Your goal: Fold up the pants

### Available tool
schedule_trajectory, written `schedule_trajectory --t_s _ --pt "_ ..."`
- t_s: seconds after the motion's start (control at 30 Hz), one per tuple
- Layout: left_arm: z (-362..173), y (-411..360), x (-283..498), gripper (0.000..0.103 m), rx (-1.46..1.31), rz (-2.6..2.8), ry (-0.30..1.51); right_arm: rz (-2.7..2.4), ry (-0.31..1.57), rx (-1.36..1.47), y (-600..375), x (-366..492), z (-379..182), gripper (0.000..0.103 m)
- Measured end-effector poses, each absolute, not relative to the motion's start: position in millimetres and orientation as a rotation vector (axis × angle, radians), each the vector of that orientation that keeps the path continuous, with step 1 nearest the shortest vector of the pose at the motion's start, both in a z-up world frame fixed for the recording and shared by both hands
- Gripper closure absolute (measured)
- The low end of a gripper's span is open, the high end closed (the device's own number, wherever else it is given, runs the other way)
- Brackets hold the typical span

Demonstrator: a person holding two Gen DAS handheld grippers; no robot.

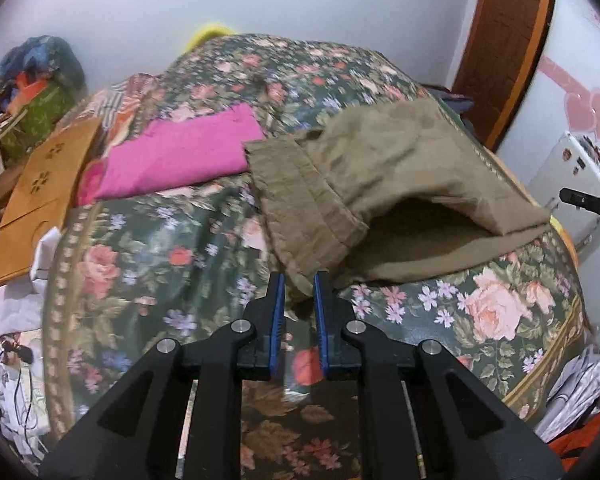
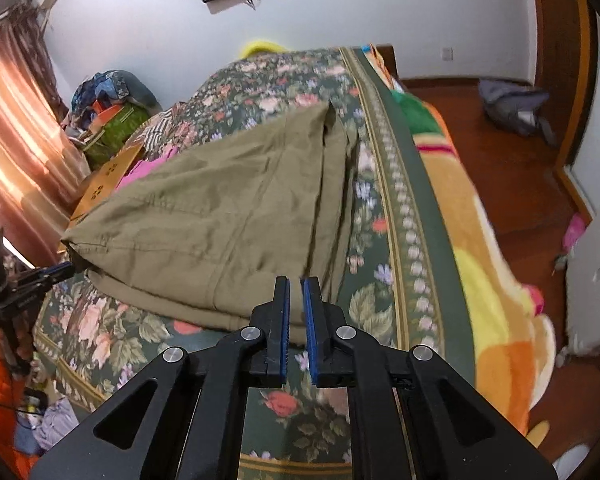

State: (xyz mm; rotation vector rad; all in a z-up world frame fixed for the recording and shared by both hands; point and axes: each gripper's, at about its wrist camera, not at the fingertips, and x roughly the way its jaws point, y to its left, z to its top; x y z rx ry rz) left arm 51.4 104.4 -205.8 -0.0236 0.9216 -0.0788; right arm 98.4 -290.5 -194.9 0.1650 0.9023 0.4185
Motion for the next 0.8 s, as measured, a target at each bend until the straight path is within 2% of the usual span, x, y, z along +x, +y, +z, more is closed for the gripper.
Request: schedule_trajectory --t_s 0.13,0.27,0.57,0.8 --pt "-183 109 53 0.090 -0.046 -0.068 0.876 0.450 0.866 0.130 -270 107 -180 0.094" --pt "-173 100 71 0.089 -0.085 -0.093 0.858 0.496 0.858 0.113 -243 116 -181 0.082" --pt "-215 52 99 0.088 -0.061 -0.208 0.970 0.507 1.001 0.019 -216 120 -235 0.079" --pt "-226 50 98 0.085 -0.049 -0.211 0.969 0.486 1.026 0.072 -243 115 -227 0.069"
